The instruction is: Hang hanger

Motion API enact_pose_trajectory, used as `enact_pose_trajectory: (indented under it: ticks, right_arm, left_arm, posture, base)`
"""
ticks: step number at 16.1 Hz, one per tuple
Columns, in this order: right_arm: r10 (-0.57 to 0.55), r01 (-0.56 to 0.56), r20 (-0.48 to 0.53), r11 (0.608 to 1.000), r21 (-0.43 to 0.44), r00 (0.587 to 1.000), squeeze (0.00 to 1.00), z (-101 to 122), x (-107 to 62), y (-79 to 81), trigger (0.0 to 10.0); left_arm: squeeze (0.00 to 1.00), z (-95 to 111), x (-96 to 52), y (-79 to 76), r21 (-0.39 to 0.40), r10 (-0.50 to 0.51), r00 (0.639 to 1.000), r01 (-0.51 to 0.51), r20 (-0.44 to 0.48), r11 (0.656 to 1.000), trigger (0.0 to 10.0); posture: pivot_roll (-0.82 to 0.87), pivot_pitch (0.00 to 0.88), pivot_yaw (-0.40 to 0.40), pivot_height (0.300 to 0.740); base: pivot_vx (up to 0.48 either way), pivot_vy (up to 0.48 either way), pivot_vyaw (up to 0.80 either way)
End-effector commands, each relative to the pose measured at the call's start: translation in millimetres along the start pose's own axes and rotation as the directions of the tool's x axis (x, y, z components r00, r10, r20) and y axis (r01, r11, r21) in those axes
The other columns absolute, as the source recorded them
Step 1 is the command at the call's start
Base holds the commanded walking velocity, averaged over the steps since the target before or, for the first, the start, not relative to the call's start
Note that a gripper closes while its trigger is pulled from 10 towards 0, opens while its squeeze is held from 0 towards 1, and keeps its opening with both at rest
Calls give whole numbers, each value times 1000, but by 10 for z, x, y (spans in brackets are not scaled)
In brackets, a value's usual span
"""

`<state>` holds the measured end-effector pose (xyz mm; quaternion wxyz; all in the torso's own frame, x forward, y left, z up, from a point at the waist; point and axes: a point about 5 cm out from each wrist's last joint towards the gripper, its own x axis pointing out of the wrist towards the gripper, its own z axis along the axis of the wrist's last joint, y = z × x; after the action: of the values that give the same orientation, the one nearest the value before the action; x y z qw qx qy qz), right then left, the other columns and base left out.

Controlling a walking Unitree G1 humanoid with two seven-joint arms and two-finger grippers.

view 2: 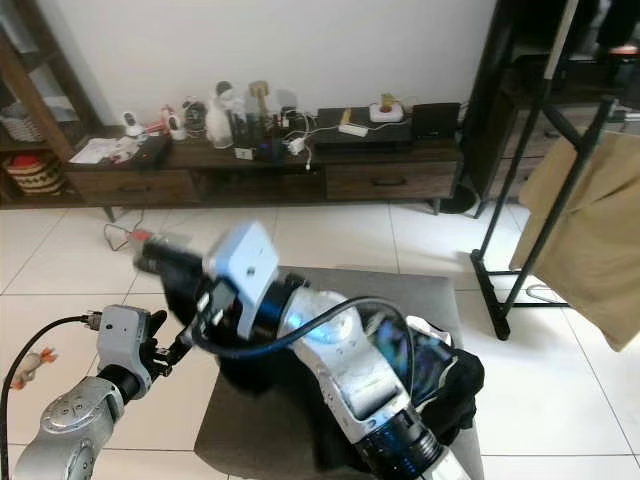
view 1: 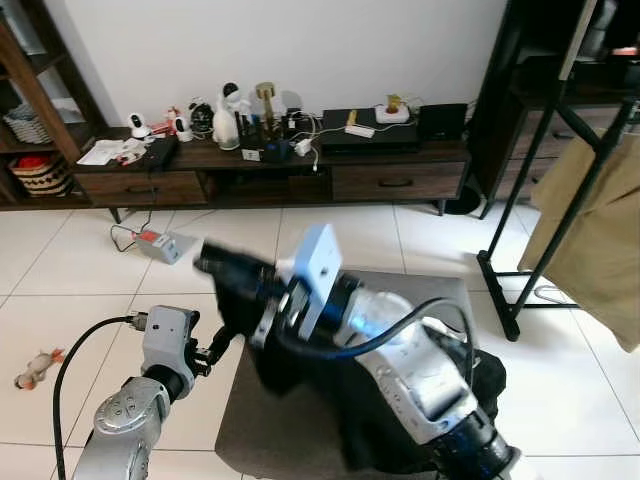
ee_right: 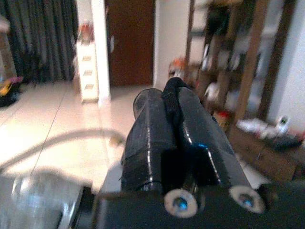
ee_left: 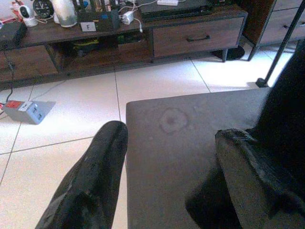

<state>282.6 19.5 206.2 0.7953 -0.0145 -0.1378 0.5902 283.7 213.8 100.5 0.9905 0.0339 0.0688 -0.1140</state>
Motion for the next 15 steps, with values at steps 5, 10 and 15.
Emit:
enact_pose_trajectory:
  ticks: [5, 10, 15]
  right_arm:
    - [-203, 217, -219, 975, 44, 954, 0, -463, -142, -317, 10000]
    - [-273, 357, -437, 926, 122, 857, 0, -915, -351, -461, 10000]
    - [-407, 568, -530, 803, 179, 744, 0, -1110, -451, -573, 10000]
  left_arm:
    - [0, 13, -22, -32, 23, -8, 1000, 8, -11, 1000, 10000]
    - [0, 19, -21, -121, 35, -37, 999, 37, -16, 999, 10000]
    - [0, 19, -31, -207, 46, -63, 998, 64, -22, 997, 10000]
  posture:
    - [54, 143, 56, 740]
    - [66, 151, 60, 740]
    - [84, 157, 64, 740]
  base:
    - [0, 0, 0]
    - [0, 0, 0]
    - [0, 0, 0]
